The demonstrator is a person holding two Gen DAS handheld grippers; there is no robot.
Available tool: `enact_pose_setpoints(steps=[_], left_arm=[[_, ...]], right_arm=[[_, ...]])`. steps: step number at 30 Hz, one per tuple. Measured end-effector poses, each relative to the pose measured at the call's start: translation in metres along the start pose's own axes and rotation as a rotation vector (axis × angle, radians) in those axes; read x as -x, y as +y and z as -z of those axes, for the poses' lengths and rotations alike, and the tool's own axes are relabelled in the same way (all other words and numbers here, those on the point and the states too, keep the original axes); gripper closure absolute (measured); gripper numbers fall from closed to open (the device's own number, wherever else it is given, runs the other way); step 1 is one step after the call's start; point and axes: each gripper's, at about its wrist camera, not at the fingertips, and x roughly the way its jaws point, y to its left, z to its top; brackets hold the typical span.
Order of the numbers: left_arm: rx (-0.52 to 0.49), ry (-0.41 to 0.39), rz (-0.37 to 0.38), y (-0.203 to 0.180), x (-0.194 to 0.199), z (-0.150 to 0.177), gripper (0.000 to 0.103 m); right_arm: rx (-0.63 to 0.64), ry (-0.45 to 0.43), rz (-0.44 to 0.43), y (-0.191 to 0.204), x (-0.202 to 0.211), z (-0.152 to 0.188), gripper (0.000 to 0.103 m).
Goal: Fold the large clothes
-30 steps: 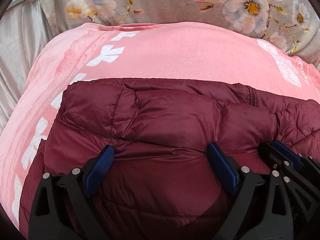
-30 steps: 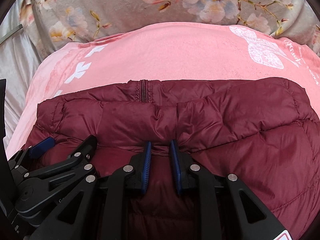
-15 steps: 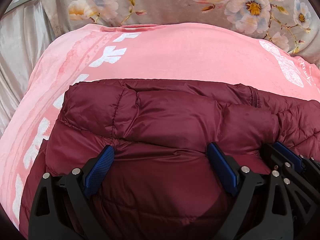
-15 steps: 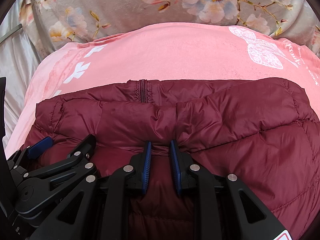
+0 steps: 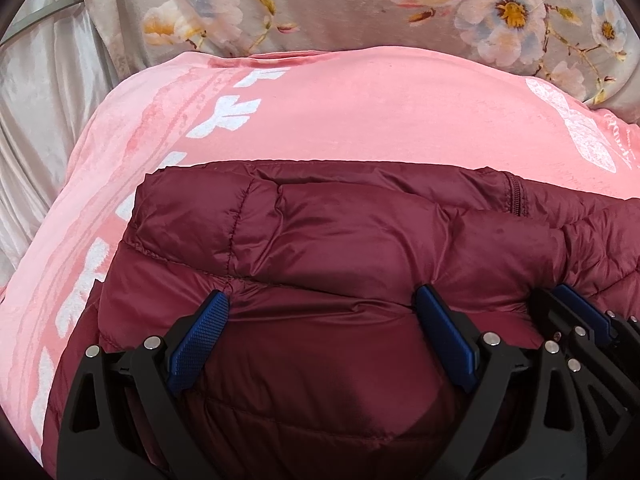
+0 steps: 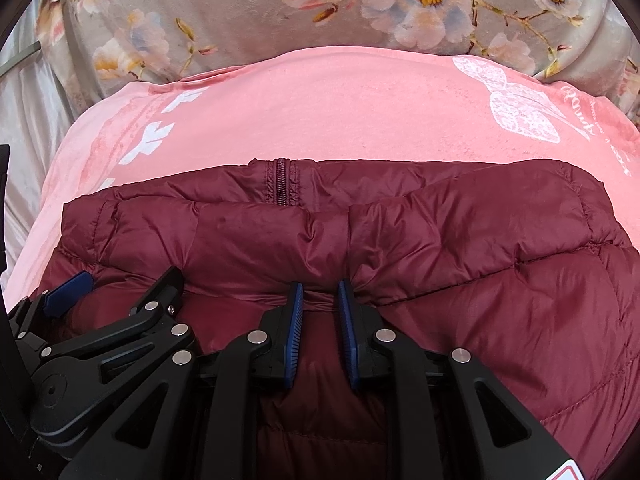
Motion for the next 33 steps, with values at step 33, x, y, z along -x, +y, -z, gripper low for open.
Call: enact_pose_setpoints(steps=[33], left_arm=[[0.448, 0.122, 0.188, 0.175, 0.087, 0.13, 0.005]], right_arm=[[-0.021, 0.02, -0.215, 0.001, 0.102, 0.106, 0.08]])
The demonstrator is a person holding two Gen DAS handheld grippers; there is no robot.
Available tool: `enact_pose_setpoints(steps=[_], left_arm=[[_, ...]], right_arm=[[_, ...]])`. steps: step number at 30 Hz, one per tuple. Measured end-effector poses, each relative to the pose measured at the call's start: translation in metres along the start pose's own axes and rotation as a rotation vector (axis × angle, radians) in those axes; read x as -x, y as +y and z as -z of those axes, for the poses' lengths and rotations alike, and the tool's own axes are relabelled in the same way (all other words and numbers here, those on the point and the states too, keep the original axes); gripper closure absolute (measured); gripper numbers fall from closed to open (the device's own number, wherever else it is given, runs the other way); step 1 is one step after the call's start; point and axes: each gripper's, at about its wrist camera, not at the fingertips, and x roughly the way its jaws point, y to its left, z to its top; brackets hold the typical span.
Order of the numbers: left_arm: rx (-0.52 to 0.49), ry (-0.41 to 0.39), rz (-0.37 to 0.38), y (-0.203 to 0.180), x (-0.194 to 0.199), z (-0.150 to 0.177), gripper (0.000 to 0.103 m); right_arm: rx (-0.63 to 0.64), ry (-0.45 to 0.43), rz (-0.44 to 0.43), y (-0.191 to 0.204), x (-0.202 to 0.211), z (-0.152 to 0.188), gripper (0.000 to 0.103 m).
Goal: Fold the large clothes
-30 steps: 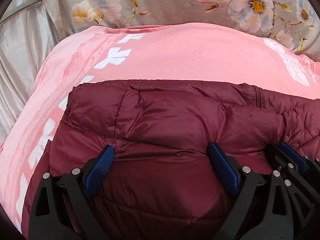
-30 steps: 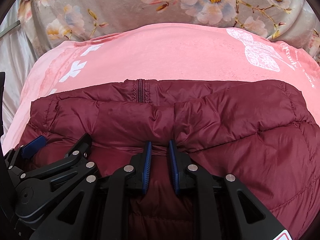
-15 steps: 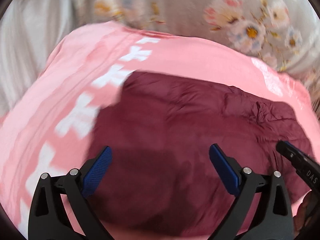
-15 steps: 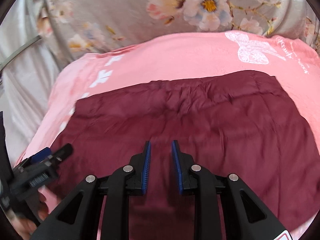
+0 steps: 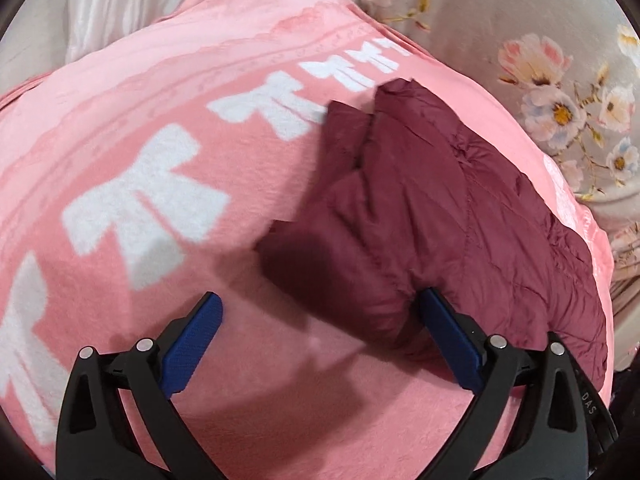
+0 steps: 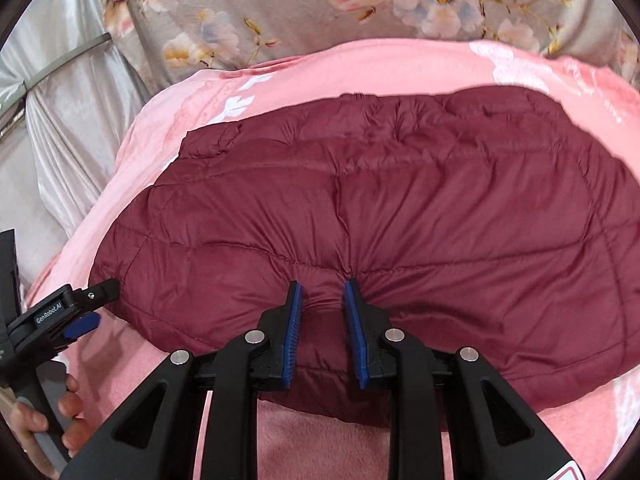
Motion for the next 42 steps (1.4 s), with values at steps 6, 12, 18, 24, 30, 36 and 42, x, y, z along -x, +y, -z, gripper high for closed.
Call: enact_pose_setpoints(steps=[6, 12, 18, 24, 30, 36, 42], left_arm=[[-0.032, 0.003, 0.004, -0.022, -0.012, -0.004, 0.005], [-0.052, 0.03, 0.074, -0.047, -0.016, -0.012, 0.05], [-0.094, -0.026, 0.129, -0.058, 0.018, -0.02, 0.081], [-0.164, -0.107, 0.203, -0.089, 0.062, -0.024, 0.085], [-0.307, -0.17, 0.303, -0.149, 0.104, -0.015, 0.087], [-0.498, -0.174, 0.395, -0.238, 0.118, 0.007, 0.087], [-0.636, -0.086, 0.41, -0.323, 0.087, 0.05, 0.087]], right_arm=[[0.02, -0.017, 0.011, 0.003, -0.002, 0.004, 0.08], [0.015, -0.038, 0.036, 0.007, 0.006, 0.006, 0.08], [0.005, -0.034, 0.04, 0.011, 0.032, 0.023, 0.083], [0.005, -0.006, 0.04, 0.006, 0.018, 0.025, 0.083], [0.01, 0.0, 0.024, 0.003, 0.016, 0.021, 0.083], [-0.069, -0.038, 0.005, -0.029, 0.077, 0.026, 0.083], [-0.15, -0.052, 0.165, -0.09, 0.131, 0.037, 0.083]])
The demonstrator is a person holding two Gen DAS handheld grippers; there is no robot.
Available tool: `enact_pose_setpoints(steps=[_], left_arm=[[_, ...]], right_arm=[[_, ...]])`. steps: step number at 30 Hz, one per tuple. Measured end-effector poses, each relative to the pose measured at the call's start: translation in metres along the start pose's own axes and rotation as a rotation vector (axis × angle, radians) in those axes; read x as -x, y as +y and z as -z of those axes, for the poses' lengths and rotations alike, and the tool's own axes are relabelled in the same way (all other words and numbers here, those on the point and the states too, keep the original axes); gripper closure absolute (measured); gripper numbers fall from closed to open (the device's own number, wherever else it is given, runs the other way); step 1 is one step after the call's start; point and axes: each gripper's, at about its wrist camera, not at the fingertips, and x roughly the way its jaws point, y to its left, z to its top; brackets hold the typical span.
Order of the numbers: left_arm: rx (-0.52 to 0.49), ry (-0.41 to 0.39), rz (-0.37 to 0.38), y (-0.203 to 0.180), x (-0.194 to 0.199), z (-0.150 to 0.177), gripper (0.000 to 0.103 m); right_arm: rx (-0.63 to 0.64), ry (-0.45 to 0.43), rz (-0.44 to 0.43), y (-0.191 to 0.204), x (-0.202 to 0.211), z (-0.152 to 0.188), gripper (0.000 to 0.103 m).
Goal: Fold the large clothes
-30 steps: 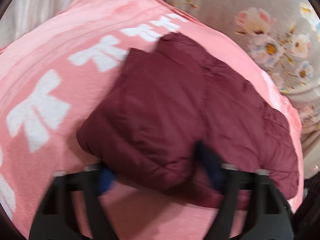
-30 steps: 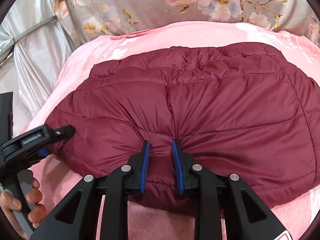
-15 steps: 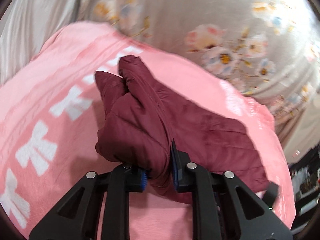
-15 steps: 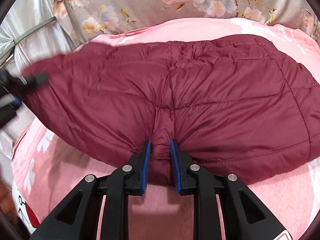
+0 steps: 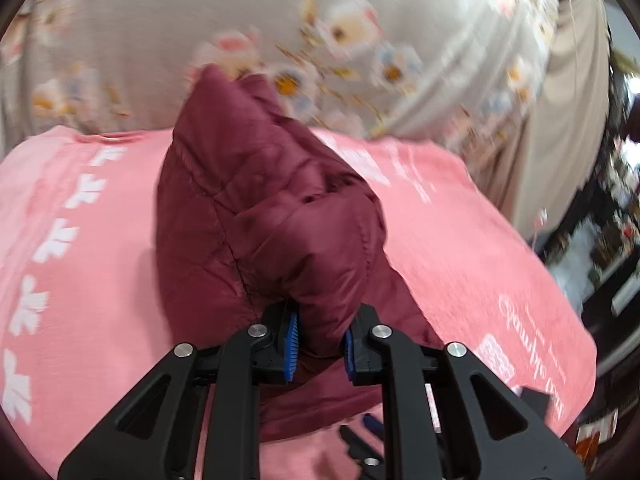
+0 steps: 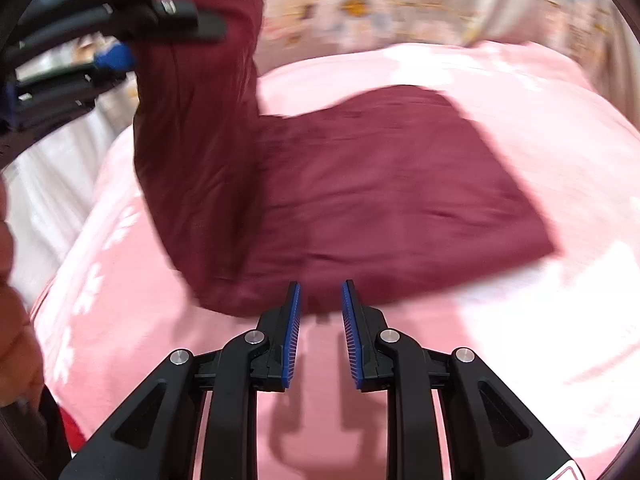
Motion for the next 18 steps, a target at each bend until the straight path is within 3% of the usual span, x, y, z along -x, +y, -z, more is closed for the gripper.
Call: enact_pose_setpoints(steps=[5, 8, 12, 14, 17, 18], left_arm=[[-0.023, 0.159, 0.043, -0.042, -0.065, 0.019, 0.087], [-0.04, 0.227, 0.015, -0.055, -0.099, 0.038, 0.086], [-0.044, 0.237, 0.02, -0.06, -0.095, 0.043, 0.079], [-0.006, 0.211, 0.097, -0.055, -0.074, 0.031, 0.062], [0.041, 0.08, 0.179, -0.041, -0.025, 0.003, 0.037], [0.054, 0.03, 0.189, -0.035, -0.01, -0.006, 0.033]], right_arm=[[-0.09, -0.022, 0.069, -0.053, 0.027, 0.002, 0.083], [-0.116, -0.038, 0.089, -0.072, 0.035, 0.003, 0.082], [-0.14, -0.054, 0.104, -0.09, 0.037, -0.001, 0.081], [-0.148, -0.066, 0.096, -0.094, 0.039, -0.013, 0.081], [-0.131, -0.114, 0.062, -0.096, 0.046, -0.04, 0.077], [-0.125, -0.135, 0.041, -0.09, 0.049, -0.056, 0.077]])
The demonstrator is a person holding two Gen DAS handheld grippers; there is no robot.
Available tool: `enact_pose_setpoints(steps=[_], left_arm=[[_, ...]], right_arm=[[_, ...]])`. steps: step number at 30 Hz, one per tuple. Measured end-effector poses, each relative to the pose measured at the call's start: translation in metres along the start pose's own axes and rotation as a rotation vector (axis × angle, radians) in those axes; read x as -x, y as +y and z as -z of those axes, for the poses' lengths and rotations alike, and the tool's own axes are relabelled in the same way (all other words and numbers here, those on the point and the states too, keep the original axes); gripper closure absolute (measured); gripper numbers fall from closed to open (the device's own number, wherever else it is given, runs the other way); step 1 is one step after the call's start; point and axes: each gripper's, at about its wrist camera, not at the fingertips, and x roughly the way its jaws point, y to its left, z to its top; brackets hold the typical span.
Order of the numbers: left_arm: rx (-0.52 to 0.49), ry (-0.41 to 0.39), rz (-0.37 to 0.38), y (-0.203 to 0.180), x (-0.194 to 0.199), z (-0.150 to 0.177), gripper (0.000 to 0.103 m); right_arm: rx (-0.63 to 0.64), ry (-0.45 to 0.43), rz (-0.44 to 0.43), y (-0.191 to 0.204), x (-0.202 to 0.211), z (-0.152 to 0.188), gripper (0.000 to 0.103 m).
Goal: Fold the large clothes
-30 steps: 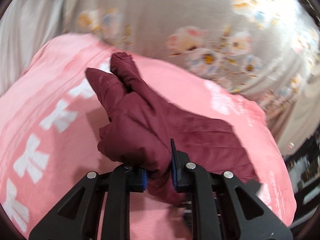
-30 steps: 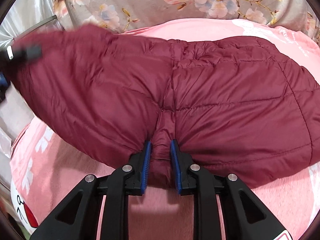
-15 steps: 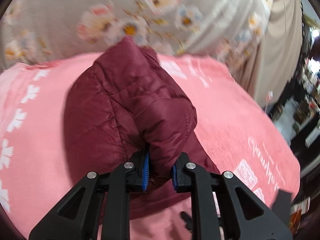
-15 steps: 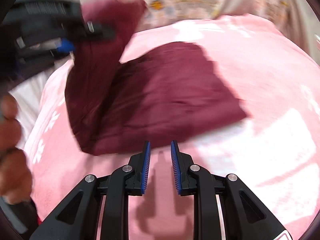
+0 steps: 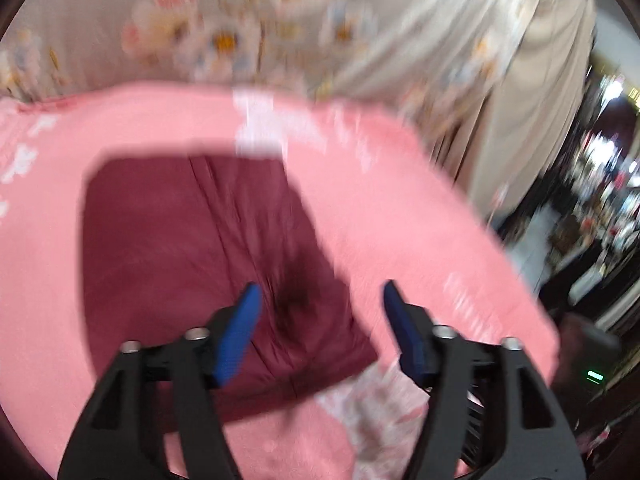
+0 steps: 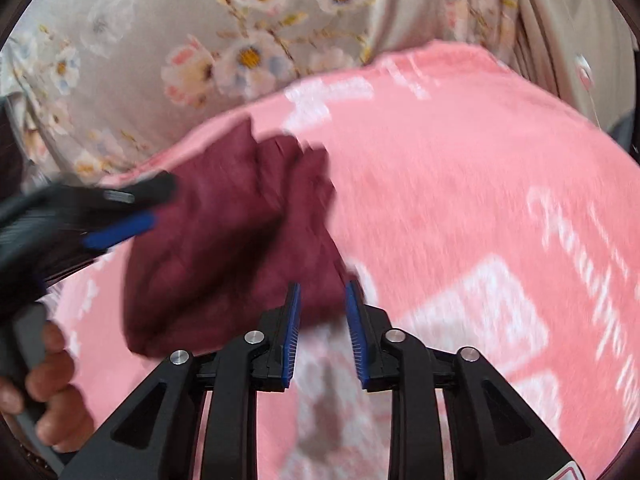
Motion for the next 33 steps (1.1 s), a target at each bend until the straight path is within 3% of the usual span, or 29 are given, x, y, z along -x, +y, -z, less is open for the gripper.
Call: enact_pose_setpoints(steps=[2, 3, 5, 7, 11, 14, 20, 22, 23, 24, 27, 29, 33], left_arm=[[0.038, -0.107, -0.018, 0.015, 0.035, -0.022, 0.027], [0.062, -0.142, -0.056, 0.025, 0.046, -0.031, 0.027], [0.095, -0.177, -0.148, 0.045, 0.054, -0.047, 0.027], [0.134, -0.172, -0.264, 0.072, 0.051, -0.063, 0.027], [0.186, -0.121, -0.43, 0.124, 0.029, -0.088, 0.027], [0.182, -0.078, -0.499, 0.148, 0.011, -0.095, 0.027], [0.223, 0.024, -0.453, 0.172, -0.028, -0.097, 0.027], [0.234, 0.048, -0.436, 0.172, -0.045, -0.098, 0.027], [0.237, 0.059, -0.431, 0.171, -0.054, -0.098, 0.027], [0.237, 0.069, -0.429, 0.17, -0.062, -0.098, 0.027], [0.231, 0.09, -0.415, 0.163, -0.082, -0.096, 0.027], [0.222, 0.109, -0.402, 0.156, -0.098, -0.093, 0.027], [0.212, 0.137, -0.417, 0.148, -0.126, -0.083, 0.027]], right_arm=[[-0.014, -0.027, -0.053, 0.014, -0.003, -0.027, 0.074], [-0.034, -0.042, -0.094, 0.022, -0.005, -0.044, 0.067], [-0.075, -0.039, -0.149, 0.04, -0.018, -0.073, 0.059], [-0.107, -0.02, -0.172, 0.058, -0.036, -0.092, 0.058], [-0.141, 0.035, -0.101, 0.097, -0.091, -0.126, 0.057], [-0.149, 0.054, 0.005, 0.114, -0.125, -0.139, 0.054], [-0.167, 0.162, 0.123, 0.102, -0.183, -0.125, 0.054], [-0.13, 0.171, 0.123, 0.096, -0.193, -0.117, 0.067], [-0.114, 0.161, 0.119, 0.091, -0.193, -0.111, 0.09], [-0.117, 0.148, 0.099, 0.086, -0.191, -0.107, 0.094], [-0.142, 0.082, 0.056, 0.066, -0.178, -0.097, 0.098], [-0.149, 0.042, 0.071, 0.052, -0.17, -0.09, 0.099], [-0.135, 0.033, 0.073, 0.043, -0.174, -0.081, 0.099]])
